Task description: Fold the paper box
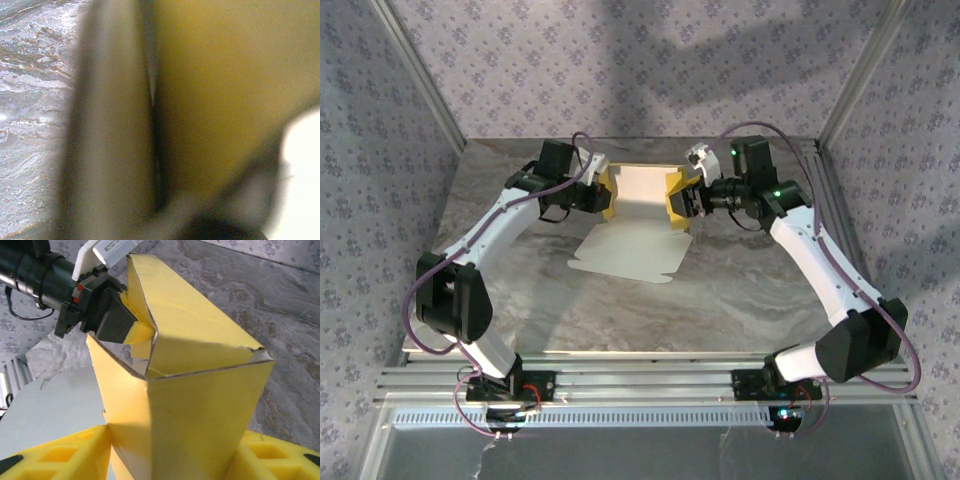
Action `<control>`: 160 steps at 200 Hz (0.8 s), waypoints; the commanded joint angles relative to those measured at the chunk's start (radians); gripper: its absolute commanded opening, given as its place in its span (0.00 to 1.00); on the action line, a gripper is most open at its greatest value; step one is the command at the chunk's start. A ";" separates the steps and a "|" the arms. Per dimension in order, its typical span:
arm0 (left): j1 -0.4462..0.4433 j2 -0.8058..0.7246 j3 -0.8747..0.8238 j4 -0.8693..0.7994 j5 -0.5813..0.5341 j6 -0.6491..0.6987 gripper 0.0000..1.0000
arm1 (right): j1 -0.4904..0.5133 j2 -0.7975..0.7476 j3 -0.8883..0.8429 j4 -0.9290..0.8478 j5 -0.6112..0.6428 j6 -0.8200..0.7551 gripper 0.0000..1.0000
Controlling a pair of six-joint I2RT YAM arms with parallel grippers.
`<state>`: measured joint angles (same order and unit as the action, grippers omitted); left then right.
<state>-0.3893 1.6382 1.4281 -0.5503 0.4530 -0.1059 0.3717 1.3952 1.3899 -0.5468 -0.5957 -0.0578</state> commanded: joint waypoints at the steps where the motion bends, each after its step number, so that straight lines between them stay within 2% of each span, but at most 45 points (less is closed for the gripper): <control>1: -0.016 -0.038 0.052 -0.003 0.008 -0.015 0.00 | 0.014 -0.001 0.029 -0.013 0.069 -0.005 0.52; 26: -0.027 -0.034 0.062 -0.010 -0.018 -0.035 0.00 | 0.032 0.003 0.034 -0.014 0.123 -0.008 0.45; 80: -0.090 -0.028 0.094 -0.039 -0.132 -0.133 0.00 | 0.086 0.031 0.056 -0.034 0.314 0.002 0.39; 96: -0.114 -0.033 0.095 -0.048 -0.178 -0.171 0.00 | 0.109 0.038 0.060 -0.030 0.398 0.005 0.33; 108: -0.129 -0.038 0.094 -0.047 -0.190 -0.192 0.00 | 0.117 0.042 0.064 -0.029 0.416 0.007 0.30; 160: -0.155 -0.065 0.104 -0.074 -0.255 -0.252 0.00 | 0.153 0.049 0.062 -0.019 0.558 0.029 0.29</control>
<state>-0.5064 1.6341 1.4784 -0.6247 0.1753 -0.3141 0.4889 1.4261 1.4315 -0.5587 -0.1162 -0.0338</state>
